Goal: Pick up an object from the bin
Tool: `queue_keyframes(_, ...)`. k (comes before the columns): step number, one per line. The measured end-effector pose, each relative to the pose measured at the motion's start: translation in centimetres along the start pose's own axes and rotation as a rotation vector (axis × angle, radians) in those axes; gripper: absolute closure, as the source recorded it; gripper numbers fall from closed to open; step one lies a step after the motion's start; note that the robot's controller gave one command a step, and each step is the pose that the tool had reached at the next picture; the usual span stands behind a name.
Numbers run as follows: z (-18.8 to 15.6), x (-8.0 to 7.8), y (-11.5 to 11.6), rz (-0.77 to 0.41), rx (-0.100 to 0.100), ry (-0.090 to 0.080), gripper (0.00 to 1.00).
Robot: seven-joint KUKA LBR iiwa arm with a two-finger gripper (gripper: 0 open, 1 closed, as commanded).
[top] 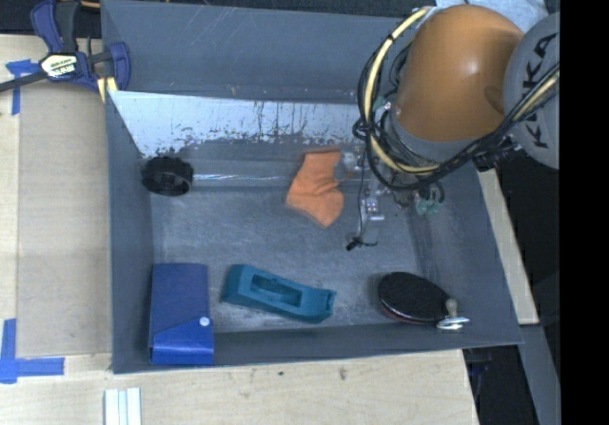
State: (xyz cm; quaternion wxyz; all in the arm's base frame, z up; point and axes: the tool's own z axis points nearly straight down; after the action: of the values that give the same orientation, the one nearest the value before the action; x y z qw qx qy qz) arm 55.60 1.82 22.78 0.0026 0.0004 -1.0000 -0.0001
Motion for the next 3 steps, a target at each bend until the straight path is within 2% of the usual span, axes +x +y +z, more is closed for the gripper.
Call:
queue_keyframes(1, -0.5, -0.1, 0.0, 0.000, 0.000, -0.008, 0.00)
queue_keyframes(2, 3.6, -1.2, -1.6, 0.049, -0.001, -0.017, 0.00)
queue_keyframes(3, 8.6, -4.3, -1.1, 0.263, -0.001, -0.013, 0.00)
